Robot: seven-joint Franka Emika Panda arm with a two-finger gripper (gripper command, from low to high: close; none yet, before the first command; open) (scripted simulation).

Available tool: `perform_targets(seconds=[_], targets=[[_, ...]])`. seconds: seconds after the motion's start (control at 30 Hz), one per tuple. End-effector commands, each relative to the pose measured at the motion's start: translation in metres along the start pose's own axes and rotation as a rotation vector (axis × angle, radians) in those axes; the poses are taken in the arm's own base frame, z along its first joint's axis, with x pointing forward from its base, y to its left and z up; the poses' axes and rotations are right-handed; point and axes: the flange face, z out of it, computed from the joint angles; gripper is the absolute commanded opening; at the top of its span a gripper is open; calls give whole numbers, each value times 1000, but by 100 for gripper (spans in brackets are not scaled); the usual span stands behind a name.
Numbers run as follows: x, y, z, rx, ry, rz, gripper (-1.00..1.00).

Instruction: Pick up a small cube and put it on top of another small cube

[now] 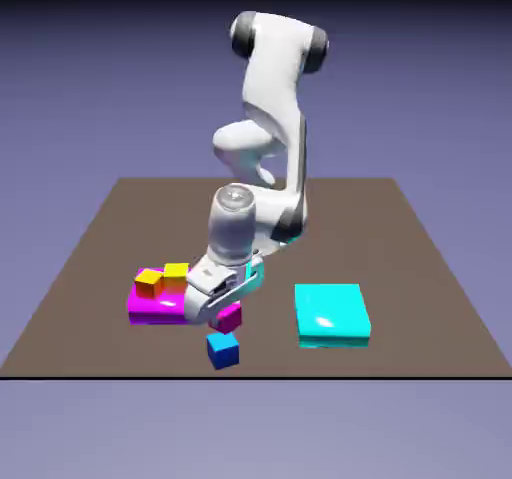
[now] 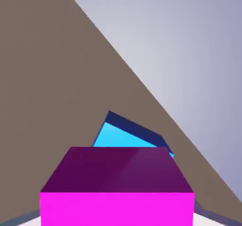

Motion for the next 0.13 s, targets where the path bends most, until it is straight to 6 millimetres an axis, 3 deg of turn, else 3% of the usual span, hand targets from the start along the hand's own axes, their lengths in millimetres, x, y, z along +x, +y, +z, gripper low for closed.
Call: perform_targets(seconds=[0.0,0.03,0.1], targets=[[0,0,0,-1,1,0,100],[0,0,0,-1,1,0,100],[1,0,-32,-1,3,-2,100]])
